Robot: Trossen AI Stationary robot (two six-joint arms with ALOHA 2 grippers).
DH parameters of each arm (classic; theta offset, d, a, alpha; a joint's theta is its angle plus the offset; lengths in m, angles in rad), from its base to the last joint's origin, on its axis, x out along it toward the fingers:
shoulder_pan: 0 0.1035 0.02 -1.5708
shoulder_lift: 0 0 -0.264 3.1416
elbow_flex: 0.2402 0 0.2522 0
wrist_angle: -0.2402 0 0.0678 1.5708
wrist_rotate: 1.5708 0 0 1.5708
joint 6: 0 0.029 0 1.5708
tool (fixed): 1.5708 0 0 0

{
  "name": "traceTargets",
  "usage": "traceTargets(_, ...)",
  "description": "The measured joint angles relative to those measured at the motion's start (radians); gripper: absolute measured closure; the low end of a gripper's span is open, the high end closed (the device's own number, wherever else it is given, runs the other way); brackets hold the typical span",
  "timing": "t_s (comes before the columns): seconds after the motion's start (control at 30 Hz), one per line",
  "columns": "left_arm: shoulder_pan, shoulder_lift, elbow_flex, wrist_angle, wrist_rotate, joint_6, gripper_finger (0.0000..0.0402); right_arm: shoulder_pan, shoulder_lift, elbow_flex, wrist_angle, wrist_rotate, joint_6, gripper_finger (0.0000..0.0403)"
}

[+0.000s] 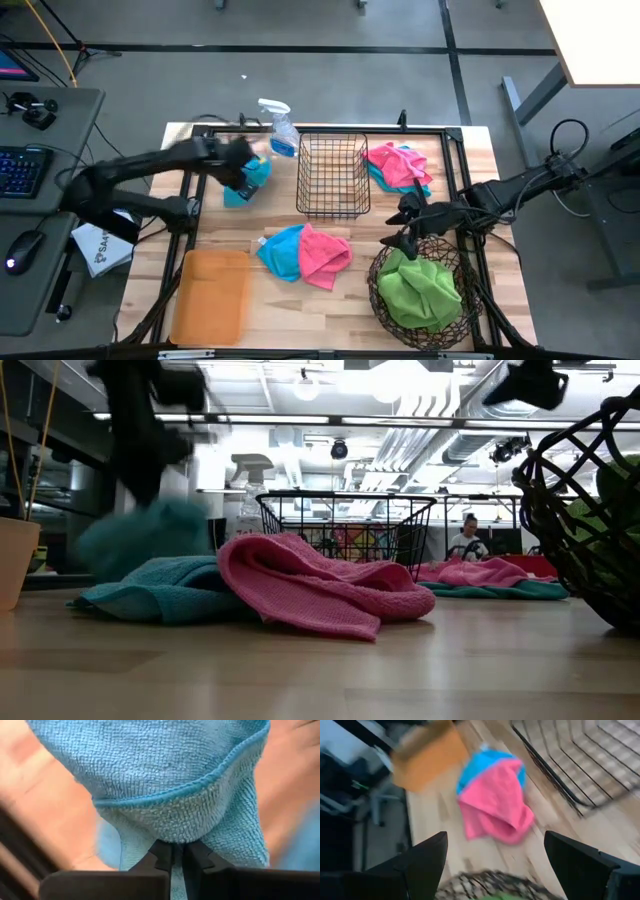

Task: Sort microfiber towel by color & place in baskets
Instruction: Put the top left blue towel into the wire basket

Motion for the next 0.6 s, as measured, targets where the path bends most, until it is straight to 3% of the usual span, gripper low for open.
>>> traceTargets(0.13,-0.098,-0.203,0.118,0.048,0.020,-0.125,0.0400,-0.020,-0.027,0.000,0.105,0.029,-0.055,0.0077)
traceTargets(0.23,-0.181,-0.239,0.223,0.104,-0.024,-0.174,0.0400,-0.053,-0.052,0.000,0.167,0.070,-0.103,0.0077)
traceTargets(0.37,-0.291,-0.163,0.350,0.235,-0.119,-0.142,0.0401,-0.113,-0.086,0.000,0.229,0.091,-0.190,0.0077)
traceTargets(0.6,-0.351,0.109,0.492,0.588,-0.142,0.165,0.0401,-0.232,-0.131,0.000,0.318,0.096,-0.319,0.0077)
